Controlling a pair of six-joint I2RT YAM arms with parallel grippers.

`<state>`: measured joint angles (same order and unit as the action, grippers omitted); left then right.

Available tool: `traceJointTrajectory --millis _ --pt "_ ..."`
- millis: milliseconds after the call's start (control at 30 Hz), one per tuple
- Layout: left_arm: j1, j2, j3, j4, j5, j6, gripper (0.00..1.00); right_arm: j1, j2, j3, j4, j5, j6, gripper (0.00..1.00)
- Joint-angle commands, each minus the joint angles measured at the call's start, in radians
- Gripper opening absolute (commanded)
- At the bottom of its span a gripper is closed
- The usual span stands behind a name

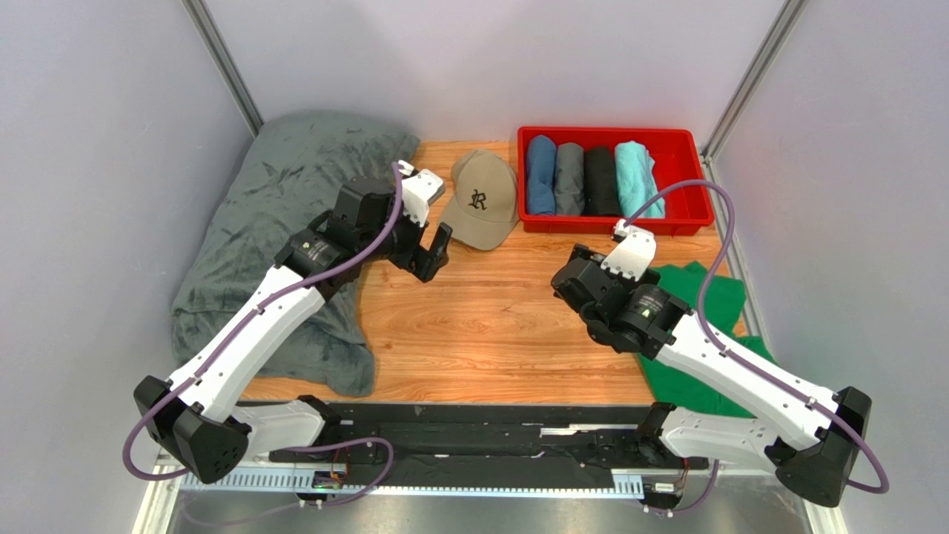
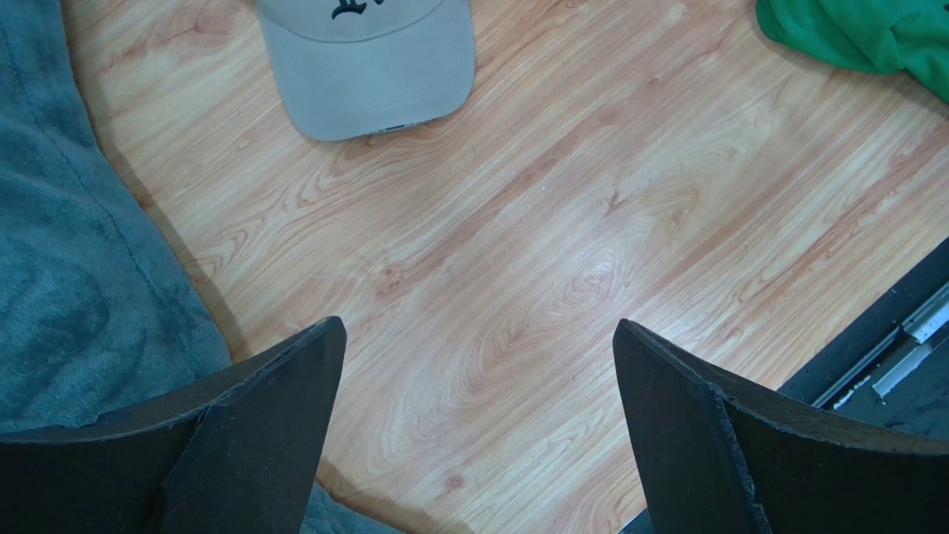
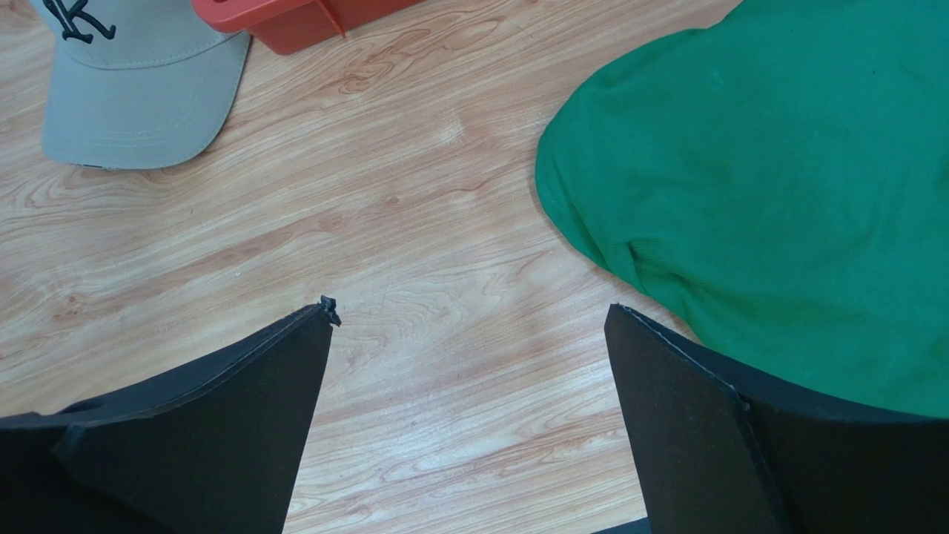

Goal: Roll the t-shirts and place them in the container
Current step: Move the T-shirt to the center of the board.

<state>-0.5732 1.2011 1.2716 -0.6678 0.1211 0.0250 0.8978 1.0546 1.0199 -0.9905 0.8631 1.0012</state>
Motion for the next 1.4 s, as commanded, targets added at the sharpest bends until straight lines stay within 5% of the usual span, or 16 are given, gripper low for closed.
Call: traceJointTrajectory --millis 0,567,800,933,1033,1100,1233,1367 --pt "0.004 -0.026 -0.003 0.016 0.008 0.026 0.99 -0.01 0.002 0.029 0.007 0.05 0.022 1.0" --pt "0.024 0.028 0.009 -0.05 0.051 0.072 0.99 -0.353 0.01 -0.167 0.016 -0.036 0.085 1.0" --pt "0.036 0.037 -0.003 -0.052 0.072 0.073 0.99 -0.457 0.028 -0.308 0.441 -0.19 -0.111 1.0" --pt "0.044 0.04 -0.006 -0.061 0.072 0.084 0.99 -0.488 0.119 -0.333 0.533 -0.219 -0.136 1.0" --pt "0.055 0.035 -0.012 -0.065 0.072 0.092 0.99 -0.493 0.203 -0.314 0.526 -0.24 -0.147 0.89" --pt "0.061 0.031 -0.023 -0.065 0.072 0.093 0.99 -0.491 0.231 -0.302 0.503 -0.275 -0.153 0.64" --pt "0.088 0.025 -0.034 -0.069 0.089 0.099 0.99 -0.444 0.231 -0.247 0.42 -0.288 -0.168 0.0" --pt "0.121 0.012 -0.038 -0.075 0.103 0.112 0.99 -0.294 0.223 -0.077 0.296 -0.283 -0.179 0.0"
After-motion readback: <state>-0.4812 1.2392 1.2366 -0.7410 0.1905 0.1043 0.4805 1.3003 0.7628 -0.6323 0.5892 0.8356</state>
